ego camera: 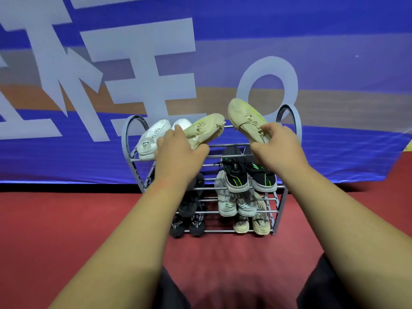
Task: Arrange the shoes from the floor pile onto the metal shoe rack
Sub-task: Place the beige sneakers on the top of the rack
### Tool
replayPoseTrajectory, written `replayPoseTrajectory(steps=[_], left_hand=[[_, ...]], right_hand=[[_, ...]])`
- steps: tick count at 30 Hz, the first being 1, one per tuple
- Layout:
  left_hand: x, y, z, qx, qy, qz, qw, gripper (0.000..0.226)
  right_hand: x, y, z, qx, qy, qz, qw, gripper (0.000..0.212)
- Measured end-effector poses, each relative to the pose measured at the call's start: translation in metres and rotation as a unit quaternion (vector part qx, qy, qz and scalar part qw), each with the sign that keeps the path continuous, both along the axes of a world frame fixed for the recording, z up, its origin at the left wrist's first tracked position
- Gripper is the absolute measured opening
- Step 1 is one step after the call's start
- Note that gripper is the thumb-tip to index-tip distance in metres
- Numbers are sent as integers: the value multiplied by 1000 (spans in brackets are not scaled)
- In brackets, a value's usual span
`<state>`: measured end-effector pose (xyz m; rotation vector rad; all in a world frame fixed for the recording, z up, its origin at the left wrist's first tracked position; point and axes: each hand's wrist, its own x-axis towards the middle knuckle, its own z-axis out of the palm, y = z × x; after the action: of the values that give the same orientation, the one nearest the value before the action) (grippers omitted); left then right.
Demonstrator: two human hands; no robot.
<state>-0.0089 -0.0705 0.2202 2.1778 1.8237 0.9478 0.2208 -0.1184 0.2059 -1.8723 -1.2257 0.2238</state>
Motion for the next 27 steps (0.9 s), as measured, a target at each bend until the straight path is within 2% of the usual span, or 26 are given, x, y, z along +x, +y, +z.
replayPoseTrajectory(steps=[5,14,20,23,27], left_hand=[[35,26,-34,-21,-27,18,999,78],[76,64,-71,-21,-76,37,996,71],[69,71,-83,-55,-84,29,995,80],[67,69,-82,-70,-95,1,993,77],[63,68,-78,-38,-166,-29,985,58]], right_hand=[[11,30,-21,-8,20,-40,999,67],[28,70,-54,-45,28,-80,995,57],[29,75,-55,-139,-37,-30,989,71],[34,67,-58,-153,-38,14,987,77],[41,57,-57,-94,-8,15,995,81]])
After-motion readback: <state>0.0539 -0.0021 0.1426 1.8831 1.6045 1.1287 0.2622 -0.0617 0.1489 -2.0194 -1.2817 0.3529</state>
